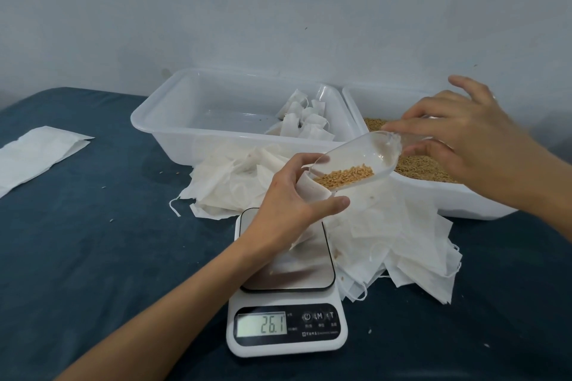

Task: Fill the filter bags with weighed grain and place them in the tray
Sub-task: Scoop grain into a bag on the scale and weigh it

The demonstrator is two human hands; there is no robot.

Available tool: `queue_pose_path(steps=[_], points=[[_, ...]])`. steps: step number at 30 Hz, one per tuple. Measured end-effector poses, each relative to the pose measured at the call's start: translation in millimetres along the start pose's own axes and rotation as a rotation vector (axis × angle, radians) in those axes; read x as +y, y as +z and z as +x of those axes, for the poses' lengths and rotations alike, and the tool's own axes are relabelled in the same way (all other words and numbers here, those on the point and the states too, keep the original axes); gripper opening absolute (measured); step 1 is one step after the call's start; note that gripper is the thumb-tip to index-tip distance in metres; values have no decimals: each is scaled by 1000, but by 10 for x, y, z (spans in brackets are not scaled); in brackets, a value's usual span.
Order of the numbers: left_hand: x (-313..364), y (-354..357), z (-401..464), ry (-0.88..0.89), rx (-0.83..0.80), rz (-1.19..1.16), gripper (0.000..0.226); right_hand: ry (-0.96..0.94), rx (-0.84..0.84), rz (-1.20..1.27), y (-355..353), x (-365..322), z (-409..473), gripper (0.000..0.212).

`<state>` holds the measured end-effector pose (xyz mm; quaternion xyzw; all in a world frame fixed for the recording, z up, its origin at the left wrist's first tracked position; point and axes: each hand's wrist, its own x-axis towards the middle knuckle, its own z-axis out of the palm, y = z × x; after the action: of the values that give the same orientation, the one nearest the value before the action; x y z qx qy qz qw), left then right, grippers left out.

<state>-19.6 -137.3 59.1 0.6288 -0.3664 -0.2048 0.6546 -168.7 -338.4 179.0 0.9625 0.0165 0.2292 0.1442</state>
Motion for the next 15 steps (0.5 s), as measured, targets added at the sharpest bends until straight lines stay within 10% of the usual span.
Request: queue_pose_path(steps=[15], points=[[7,-9,18,-4,-10,-25,56,511,-6,559,364,308,-265,25]])
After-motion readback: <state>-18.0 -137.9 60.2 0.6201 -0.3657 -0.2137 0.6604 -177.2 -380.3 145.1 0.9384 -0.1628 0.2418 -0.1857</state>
